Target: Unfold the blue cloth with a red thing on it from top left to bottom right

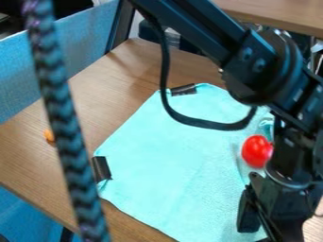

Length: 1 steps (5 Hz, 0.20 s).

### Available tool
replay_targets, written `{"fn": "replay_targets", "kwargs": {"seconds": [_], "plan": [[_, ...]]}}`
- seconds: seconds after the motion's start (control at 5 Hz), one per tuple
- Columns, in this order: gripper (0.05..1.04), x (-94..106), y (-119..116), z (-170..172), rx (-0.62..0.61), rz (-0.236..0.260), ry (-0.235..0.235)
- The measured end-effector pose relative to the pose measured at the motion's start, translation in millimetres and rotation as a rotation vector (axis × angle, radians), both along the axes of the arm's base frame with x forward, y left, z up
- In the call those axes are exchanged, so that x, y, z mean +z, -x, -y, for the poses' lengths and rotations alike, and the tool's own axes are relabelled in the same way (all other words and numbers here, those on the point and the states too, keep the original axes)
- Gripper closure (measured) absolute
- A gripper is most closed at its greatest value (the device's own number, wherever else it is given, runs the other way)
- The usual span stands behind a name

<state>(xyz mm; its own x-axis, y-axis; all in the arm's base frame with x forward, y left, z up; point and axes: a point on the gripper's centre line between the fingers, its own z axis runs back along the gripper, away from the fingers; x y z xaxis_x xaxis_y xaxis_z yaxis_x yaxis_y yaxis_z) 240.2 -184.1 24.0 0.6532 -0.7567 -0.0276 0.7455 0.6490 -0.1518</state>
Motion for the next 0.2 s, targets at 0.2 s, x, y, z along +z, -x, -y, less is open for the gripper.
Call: {"fn": "replay_targets", "kwargs": {"seconds": [0.2], "plan": [[0.083, 34.3, -7.4, -8.2, 0.023, 0.022, 0.118]]}}
